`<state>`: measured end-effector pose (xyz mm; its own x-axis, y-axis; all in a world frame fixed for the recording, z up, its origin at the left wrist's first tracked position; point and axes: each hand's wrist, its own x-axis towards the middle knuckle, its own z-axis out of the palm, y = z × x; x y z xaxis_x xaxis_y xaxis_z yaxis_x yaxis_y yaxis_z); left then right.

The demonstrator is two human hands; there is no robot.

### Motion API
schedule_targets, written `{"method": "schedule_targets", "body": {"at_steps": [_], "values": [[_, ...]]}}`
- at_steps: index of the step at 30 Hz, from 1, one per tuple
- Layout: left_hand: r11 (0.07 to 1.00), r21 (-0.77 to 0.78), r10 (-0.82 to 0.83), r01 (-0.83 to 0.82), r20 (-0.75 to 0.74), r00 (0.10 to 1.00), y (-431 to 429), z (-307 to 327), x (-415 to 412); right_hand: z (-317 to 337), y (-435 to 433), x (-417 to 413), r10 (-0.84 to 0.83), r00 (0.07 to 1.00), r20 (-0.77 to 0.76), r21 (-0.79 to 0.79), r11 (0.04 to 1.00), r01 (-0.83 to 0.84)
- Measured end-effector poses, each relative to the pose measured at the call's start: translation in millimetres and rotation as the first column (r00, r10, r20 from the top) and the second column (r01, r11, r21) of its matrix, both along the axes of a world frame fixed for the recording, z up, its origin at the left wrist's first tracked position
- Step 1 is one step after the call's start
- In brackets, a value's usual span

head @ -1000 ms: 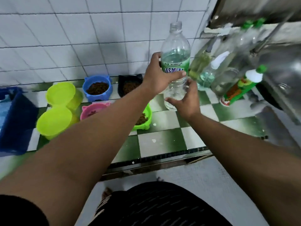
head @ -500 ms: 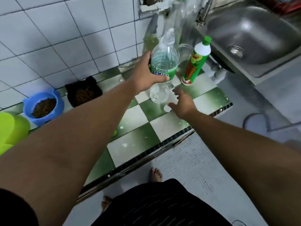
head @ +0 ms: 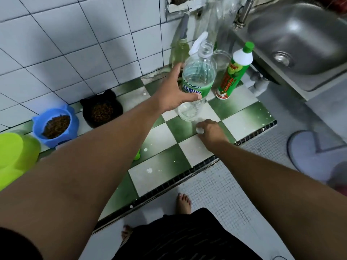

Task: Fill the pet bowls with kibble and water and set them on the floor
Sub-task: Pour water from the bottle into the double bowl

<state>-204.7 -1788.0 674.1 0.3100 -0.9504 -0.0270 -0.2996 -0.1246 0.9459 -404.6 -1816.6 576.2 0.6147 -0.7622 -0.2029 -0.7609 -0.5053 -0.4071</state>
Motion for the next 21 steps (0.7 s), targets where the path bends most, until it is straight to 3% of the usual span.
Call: {"method": "schedule_targets", "body": {"at_steps": [2, 4, 7, 9, 11, 13, 18, 21], "values": [[1.0, -0.011, -0.003, 0.003, -0.012, 1.0, -0.4, -0.4, -0.6, 2.8, 1.5, -6.1, -0.024, 0.998, 0.054, -0.015, 1.0, 0.025], [1.0, -0.015, -0.013, 0.012, -0.036, 0.999, -0.4, -1.4, -0.7, 18.3, 2.9, -9.5, -0.121, 0.96, 0.251, -0.044, 0.99, 0.136], [1.0, -0.022, -0.016, 0.014, -0.059, 0.998, 1.0, -2.2, -1.4, 73.8, 4.0, -2.5, -0.267, 0.714, 0.647, 0.006, 0.938, 0.346], [1.0, -0.02, -0.014, 0.012, -0.092, 0.996, 1.1, -3.7, -2.7, 119.0, 2.6, 8.2, -0.228, 0.514, 0.827, 0.002, 0.916, 0.402], [1.0, -0.007, -0.007, 0.006, -0.116, 0.993, 1.3, -4.0, -4.5, 157.6, -2.6, 20.8, -0.147, 0.395, 0.907, -0.032, 0.911, 0.412], [1.0, 0.0, 0.009, -0.009, -0.126, 0.992, 0.7, -4.8, -5.9, 181.6, -11.3, 33.1, -0.074, 0.407, 0.91, -0.101, 0.915, 0.391], [0.999, -0.003, 0.043, -0.044, -0.129, 0.991, 2.1, -5.6, -10.4, 183.8, -29.9, 53.0, 0.004, 0.579, 0.815, -0.214, 0.931, 0.295], [0.999, -0.007, 0.046, -0.048, -0.134, 0.99, 1.3, -6.2, -11.8, 176.8, -33.2, 53.8, -0.009, 0.575, 0.818, -0.197, 0.935, 0.296]]}}
